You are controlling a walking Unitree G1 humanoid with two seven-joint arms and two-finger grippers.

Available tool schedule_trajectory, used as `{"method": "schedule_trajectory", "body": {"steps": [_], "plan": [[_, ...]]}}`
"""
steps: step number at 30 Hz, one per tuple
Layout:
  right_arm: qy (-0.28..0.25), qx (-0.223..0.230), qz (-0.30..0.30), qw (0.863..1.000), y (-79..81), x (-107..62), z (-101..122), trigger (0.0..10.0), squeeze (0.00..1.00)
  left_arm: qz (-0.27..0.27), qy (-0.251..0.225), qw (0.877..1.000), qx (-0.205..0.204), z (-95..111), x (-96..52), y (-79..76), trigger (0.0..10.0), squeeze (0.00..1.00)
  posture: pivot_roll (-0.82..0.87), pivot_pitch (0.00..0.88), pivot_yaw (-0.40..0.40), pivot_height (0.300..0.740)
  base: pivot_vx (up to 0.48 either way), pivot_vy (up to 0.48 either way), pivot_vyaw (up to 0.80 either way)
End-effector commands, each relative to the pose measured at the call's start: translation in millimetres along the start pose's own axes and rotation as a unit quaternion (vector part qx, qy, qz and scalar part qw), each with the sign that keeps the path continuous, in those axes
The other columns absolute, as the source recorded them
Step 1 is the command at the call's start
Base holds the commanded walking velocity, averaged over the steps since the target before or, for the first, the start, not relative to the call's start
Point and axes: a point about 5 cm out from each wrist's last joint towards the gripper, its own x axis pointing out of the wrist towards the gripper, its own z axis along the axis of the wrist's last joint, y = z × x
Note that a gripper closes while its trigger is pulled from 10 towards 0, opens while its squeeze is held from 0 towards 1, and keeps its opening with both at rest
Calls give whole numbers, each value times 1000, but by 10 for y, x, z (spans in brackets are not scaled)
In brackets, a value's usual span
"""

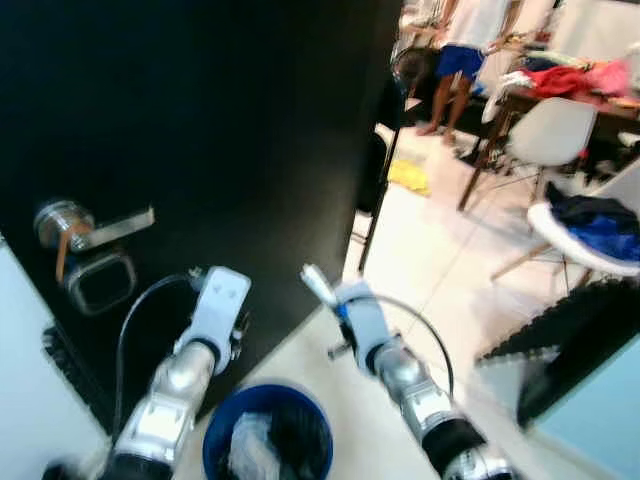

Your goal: Clean up the room

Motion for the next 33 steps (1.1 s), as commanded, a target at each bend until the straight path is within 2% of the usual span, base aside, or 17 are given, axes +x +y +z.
{"method": "schedule_trajectory", "body": {"steps": [1, 2, 5, 6, 8, 9, 10, 12, 14, 16, 19, 24, 33], "plan": [[45, -49, 44, 997, 129, 21, -151, 10000, 0, -35, 25, 997, 63, -136, -68, -13, 10000, 0, 57, 226, -115, 740, 0, 0, 0], [60, -61, 56, 995, 200, 36, -193, 10000, 0, -32, 30, 996, 74, -181, -150, 47, 10000, 0, 75, 266, -133, 740, 0, 0, 0], [69, -67, 64, 993, 244, 44, -218, 10000, 0, -30, 33, 996, 80, -203, -210, 85, 10000, 0, 80, 275, -137, 740, 0, 0, 0], [76, -74, 70, 992, 302, 54, -242, 10000, 0, -39, 37, 994, 100, -248, -320, 125, 10000, 0, 111, 331, -162, 740, 0, 0, 0], [83, -79, 77, 990, 382, 68, -261, 10000, 0, -57, 42, 989, 133, -314, -487, 176, 10000, 0, 124, 352, -170, 740, 0, 0, 0], [83, -79, 77, 990, 382, 68, -261, 10000, 0, -57, 42, 989, 133, -314, -487, 176, 10000, 0, 124, 352, -170, 740, 0, 0, 0], [79, -70, 72, 992, 435, 87, -244, 10000, 0, -54, 54, 986, 146, -387, -632, 245, 10000, 0, 145, 373, -180, 740, 0, 0, 0], [79, -70, 72, 992, 435, 87, -244, 10000, 0, -54, 54, 986, 146, -387, -632, 245, 10000, 0, 145, 373, -180, 740, 0, 0, 0], [77, -65, 69, 993, 450, 93, -236, 10000, 0, -52, 57, 986, 147, -408, -680, 264, 10000, 0, 147, 375, -180, 740, 0, 0, 0], [74, -40, 53, 995, 487, 112, -211, 10000, 0, -60, 61, 985, 147, -434, -788, 248, 10000, 0, 162, 398, -192, 740, 0, 0, 0], [72, -33, 44, 996, 497, 120, -196, 10000, 0, -67, 60, 985, 148, -433, -828, 226, 10000, 0, 162, 399, -193, 740, 0, 0, 0], [54, -26, -8, 998, 411, 148, -86, 10000, 0, -99, 57, 981, 156, -399, -946, 162, 10000, 0, 170, 398, -200, 740, 0, 0, 0], [42, -15, -36, 998, 288, 154, -6, 10000, 0, -106, 59, 979, 165, -364, -982, 171, 10000, 0, 173, 395, -197, 740, 0, 0, 0]]}}
